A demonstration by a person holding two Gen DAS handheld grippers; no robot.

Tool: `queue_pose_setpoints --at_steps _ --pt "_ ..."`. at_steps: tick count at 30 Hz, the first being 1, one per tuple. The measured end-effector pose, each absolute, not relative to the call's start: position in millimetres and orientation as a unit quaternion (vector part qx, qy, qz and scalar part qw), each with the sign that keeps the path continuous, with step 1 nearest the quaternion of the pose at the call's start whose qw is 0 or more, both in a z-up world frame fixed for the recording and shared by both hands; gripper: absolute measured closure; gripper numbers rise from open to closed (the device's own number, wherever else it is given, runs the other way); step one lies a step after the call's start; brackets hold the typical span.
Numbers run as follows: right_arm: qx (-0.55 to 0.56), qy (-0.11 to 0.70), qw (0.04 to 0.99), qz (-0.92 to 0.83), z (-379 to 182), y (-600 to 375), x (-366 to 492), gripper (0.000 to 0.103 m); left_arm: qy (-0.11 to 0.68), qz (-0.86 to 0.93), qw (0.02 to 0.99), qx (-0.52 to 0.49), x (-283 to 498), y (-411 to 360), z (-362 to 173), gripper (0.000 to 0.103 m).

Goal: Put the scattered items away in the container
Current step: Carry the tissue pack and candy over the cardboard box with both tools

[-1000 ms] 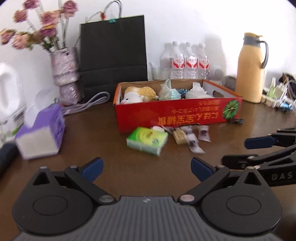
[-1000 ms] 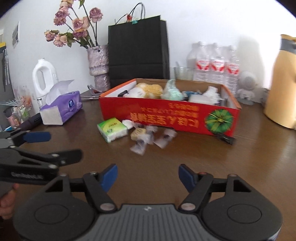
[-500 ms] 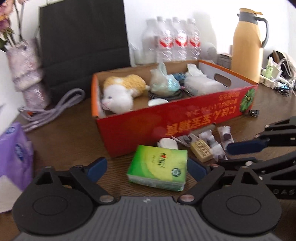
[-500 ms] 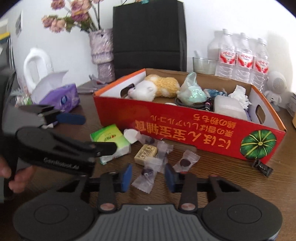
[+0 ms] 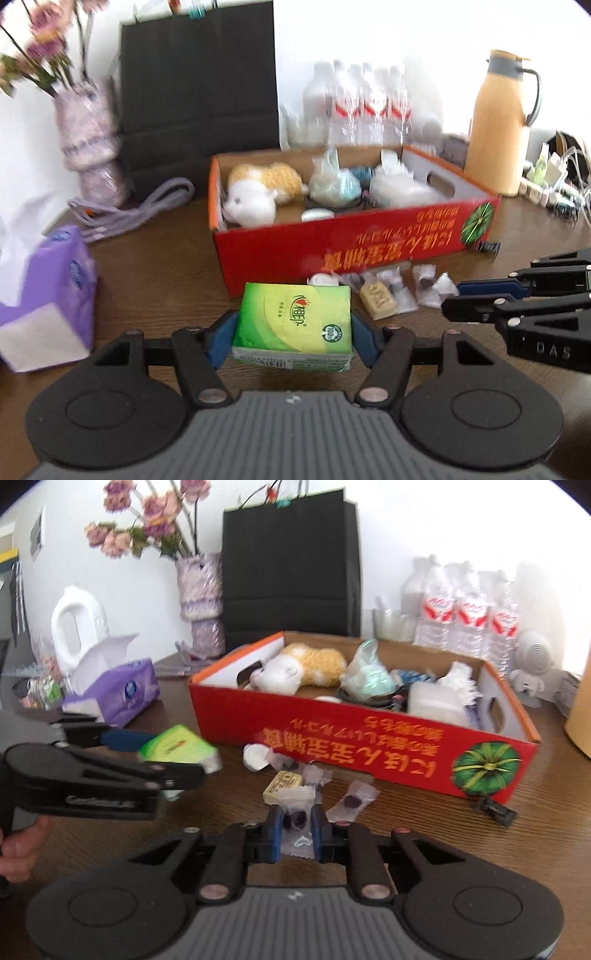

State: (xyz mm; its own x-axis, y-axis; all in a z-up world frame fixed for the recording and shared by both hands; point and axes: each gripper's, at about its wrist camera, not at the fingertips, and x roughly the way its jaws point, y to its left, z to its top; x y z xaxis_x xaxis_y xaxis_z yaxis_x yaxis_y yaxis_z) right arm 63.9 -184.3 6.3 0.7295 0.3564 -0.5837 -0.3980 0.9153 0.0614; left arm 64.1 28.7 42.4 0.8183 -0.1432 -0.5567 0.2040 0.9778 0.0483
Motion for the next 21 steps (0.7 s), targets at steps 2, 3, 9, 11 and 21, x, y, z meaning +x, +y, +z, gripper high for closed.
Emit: queue_pose_setpoints --at_steps 2,3,9,11,21 --pt "-0.027 0.294 0.936 0.192 15.4 -194.2 53.2 0.088 0.264 -0.081 0.96 0.049 47.3 24.3 54.0 0.037" --pt "-0.022 0.288 0.939 0.188 20.4 -199.6 47.9 0.088 0.252 -0.078 0.964 0.046 38.9 21.6 59.6 0.037" --pt "0.0 0.243 0.957 0.161 48.8 -230.9 9.9 0.088 0.182 -0.056 0.981 0.028 -15.0 -0.5 83.4 0.037" --pt "0.003 0.228 0.962 0.153 55.7 -238.9 -5.6 0.088 0.162 -0.049 0.985 0.025 -35.8 -8.8 86.1 0.037" --pt "0.011 0.153 0.978 0.139 57.1 -259.2 -100.9 0.088 0.124 -0.013 0.992 0.011 -130.3 -28.6 75.4 0.037"
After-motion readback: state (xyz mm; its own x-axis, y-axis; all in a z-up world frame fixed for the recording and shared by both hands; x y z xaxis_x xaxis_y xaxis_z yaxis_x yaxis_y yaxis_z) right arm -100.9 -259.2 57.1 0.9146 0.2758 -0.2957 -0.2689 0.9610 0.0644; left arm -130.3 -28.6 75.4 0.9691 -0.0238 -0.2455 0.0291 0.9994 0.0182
